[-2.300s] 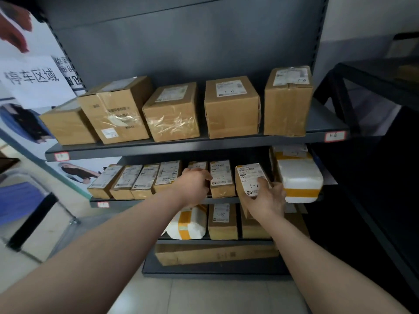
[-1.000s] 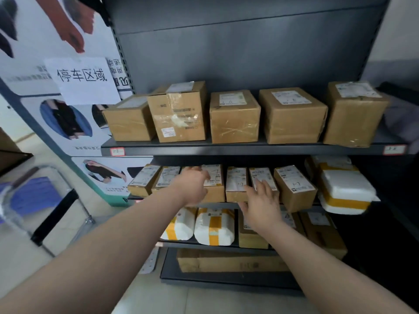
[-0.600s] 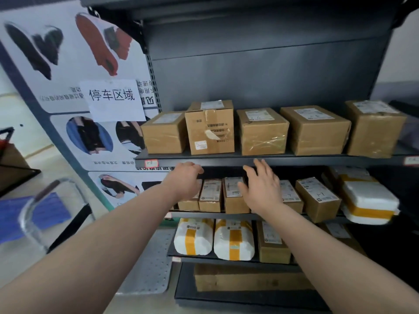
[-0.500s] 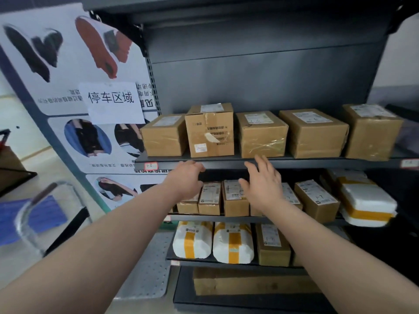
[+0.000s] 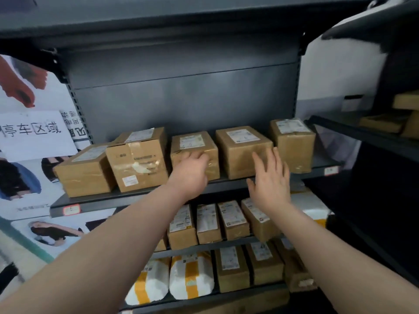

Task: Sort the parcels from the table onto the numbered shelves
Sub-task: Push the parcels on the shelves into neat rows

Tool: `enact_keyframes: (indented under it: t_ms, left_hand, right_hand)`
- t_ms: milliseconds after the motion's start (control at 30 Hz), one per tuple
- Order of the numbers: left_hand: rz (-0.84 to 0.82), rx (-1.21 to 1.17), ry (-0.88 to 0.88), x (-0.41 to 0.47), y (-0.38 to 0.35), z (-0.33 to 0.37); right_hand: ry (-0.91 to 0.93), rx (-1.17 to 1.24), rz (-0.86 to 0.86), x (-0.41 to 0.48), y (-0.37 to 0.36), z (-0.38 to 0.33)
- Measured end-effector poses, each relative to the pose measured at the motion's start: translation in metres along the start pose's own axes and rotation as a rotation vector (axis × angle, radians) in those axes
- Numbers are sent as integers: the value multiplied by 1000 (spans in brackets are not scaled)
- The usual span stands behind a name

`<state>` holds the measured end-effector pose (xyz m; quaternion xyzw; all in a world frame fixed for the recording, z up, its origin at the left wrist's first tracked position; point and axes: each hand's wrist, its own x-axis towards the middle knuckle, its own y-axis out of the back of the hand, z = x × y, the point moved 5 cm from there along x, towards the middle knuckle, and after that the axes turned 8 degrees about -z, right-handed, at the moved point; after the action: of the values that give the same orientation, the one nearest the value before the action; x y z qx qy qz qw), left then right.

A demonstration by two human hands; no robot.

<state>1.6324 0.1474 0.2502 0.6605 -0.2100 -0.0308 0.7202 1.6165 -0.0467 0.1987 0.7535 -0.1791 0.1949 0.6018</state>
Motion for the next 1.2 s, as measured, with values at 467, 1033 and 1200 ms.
enact_keyframes:
  t_ms: [467, 1033, 1200]
  left_hand:
    - [-96, 156, 88, 119, -35, 114]
    - [126, 83, -583, 35, -71, 158]
    - [-272, 151, -494, 28, -144, 169]
  right_hand:
    - [-16, 199, -52, 75, 9, 136]
    - [-13, 152, -30, -18, -45, 169]
    - [-52, 59, -322, -54, -88, 193]
